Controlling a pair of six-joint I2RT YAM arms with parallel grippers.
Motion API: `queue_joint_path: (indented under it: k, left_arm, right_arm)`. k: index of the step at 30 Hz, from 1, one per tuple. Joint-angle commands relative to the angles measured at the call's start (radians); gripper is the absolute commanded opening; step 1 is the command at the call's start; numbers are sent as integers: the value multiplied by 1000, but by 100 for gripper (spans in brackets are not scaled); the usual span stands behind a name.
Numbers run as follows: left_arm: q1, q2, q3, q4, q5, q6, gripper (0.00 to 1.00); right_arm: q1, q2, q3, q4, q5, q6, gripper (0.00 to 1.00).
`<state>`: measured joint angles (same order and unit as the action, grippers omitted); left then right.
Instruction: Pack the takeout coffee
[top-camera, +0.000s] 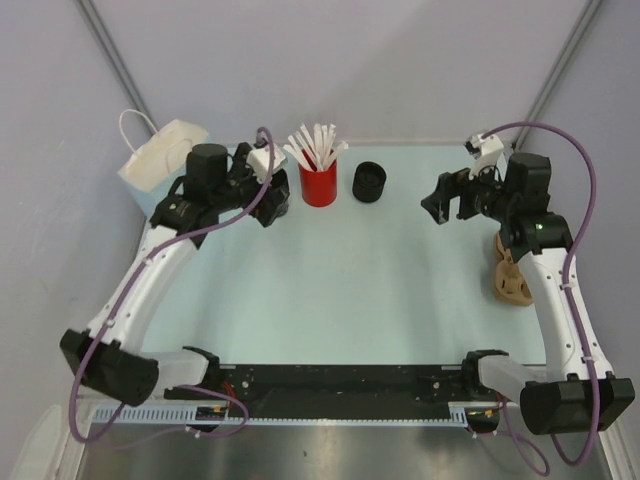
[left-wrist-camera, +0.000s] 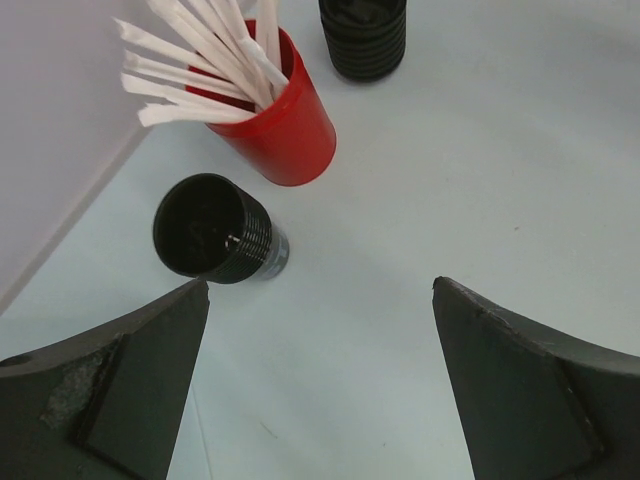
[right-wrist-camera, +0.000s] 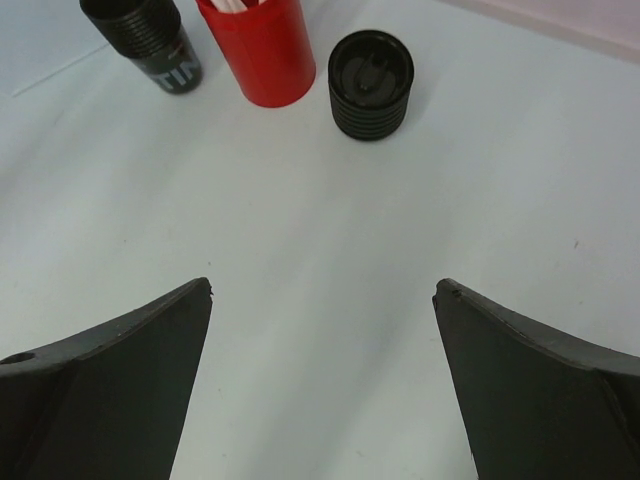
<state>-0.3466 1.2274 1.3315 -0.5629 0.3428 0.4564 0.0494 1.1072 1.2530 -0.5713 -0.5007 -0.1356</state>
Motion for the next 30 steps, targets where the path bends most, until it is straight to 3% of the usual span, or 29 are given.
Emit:
queue_joint_path:
  k: [1, 6, 14, 30]
  left_arm:
    - [-3, 133, 40, 86, 8, 36, 100]
    - [14, 312, 135, 94, 8, 7, 99]
    - [90, 465, 274, 80, 78, -137, 94]
    - [92, 629, 351, 54, 22, -131, 65]
  right_arm:
    - [21, -21, -36, 48, 28, -50, 100]
    - [36, -6, -49, 59, 33, -52, 100]
    - [63, 3, -75, 80, 50, -59, 100]
    - [102, 11, -83, 91, 97, -78, 100]
